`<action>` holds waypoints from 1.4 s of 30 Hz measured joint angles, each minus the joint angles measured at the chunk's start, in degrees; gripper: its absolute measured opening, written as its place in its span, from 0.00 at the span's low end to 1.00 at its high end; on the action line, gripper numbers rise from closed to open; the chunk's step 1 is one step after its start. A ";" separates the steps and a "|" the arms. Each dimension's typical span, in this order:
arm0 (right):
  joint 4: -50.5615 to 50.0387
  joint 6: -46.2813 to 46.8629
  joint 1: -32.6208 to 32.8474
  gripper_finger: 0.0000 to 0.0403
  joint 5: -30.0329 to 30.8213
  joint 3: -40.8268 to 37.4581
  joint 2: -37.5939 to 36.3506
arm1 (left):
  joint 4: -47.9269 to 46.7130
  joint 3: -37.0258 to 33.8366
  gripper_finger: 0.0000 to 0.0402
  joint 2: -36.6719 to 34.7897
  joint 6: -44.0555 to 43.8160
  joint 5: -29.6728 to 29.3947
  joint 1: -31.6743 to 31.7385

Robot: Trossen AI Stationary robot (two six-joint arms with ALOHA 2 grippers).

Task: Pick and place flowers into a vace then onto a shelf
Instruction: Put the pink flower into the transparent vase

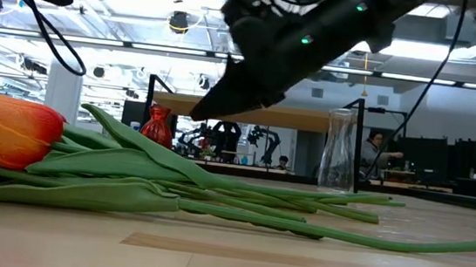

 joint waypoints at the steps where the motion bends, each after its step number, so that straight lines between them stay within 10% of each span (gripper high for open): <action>1: -0.85 0.02 0.07 0.14 0.99 0.85 0.61 | -0.19 0.00 0.00 -0.02 0.00 0.02 0.00; 42: -14.77 8.72 -3.80 0.14 -6.72 4.76 5.33 | -2.47 0.00 0.00 0.00 0.52 2.82 0.00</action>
